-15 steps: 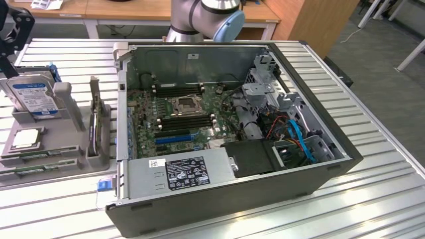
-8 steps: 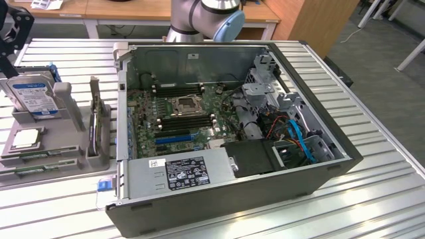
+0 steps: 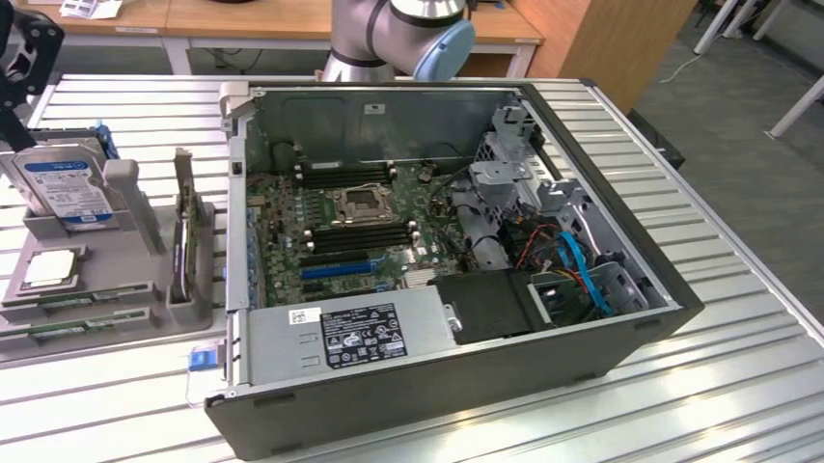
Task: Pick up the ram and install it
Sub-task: 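Pick up the ram and move it above insertion slot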
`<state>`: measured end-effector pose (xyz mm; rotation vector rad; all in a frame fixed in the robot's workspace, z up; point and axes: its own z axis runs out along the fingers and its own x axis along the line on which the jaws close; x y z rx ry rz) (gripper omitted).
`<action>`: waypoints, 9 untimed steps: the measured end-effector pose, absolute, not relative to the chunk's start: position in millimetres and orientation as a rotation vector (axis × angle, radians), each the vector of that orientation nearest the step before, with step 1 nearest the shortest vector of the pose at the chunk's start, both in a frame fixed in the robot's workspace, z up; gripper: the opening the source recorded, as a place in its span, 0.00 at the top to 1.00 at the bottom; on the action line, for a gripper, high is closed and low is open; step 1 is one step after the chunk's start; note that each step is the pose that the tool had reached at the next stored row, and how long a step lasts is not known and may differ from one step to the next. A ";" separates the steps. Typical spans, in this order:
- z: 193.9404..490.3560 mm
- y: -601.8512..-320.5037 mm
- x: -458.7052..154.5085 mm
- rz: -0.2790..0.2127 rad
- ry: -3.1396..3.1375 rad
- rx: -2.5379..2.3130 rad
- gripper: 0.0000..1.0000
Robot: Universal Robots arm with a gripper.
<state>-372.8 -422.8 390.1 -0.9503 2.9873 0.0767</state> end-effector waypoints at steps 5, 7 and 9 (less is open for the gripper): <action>390.1 -422.8 -372.8 0.077 2.954 -1.056 0.90; 390.1 -422.8 -372.8 0.077 2.939 -1.097 0.90; 390.2 -422.8 -372.8 0.077 2.925 -1.136 0.90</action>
